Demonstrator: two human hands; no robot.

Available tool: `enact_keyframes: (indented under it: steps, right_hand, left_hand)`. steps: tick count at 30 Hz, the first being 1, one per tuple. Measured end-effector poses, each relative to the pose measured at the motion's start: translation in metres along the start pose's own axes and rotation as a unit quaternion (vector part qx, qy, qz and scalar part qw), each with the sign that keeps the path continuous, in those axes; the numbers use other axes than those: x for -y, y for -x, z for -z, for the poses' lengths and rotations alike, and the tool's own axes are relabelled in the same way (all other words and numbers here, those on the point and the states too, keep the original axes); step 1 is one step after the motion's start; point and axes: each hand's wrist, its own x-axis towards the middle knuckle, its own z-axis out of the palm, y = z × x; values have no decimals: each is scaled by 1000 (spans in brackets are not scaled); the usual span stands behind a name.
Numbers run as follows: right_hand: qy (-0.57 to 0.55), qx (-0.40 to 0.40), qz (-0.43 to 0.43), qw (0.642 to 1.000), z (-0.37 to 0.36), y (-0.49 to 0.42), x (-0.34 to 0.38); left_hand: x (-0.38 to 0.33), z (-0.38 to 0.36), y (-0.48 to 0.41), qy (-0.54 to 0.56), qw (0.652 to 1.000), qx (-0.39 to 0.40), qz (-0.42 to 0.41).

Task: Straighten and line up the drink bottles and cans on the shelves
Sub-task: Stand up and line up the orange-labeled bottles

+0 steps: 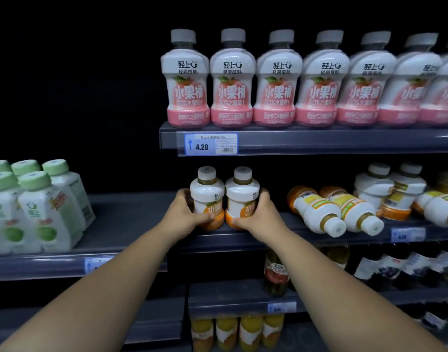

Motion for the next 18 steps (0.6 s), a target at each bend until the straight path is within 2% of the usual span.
enact_keyframes:
  steps: [2, 6, 10, 14, 18]
  right_hand:
    - [6, 27, -4, 1000, 0, 0, 0]
    - [50, 2, -10, 999, -3, 0, 5]
    - [57, 15, -10, 998, -7, 2, 4]
    - [60, 12, -14, 998, -6, 2, 4]
    - [78, 1, -5, 997, -11, 4, 8]
  left_hand:
    - [0, 3, -2, -4, 1000, 27, -6]
    - [4, 0, 1, -11, 999, 45, -27]
    - [1, 7, 1, -30, 998, 56, -16]
    - [-1, 15, 3, 1, 995, 97, -6]
    - [2, 12, 8, 6, 995, 98, -16]
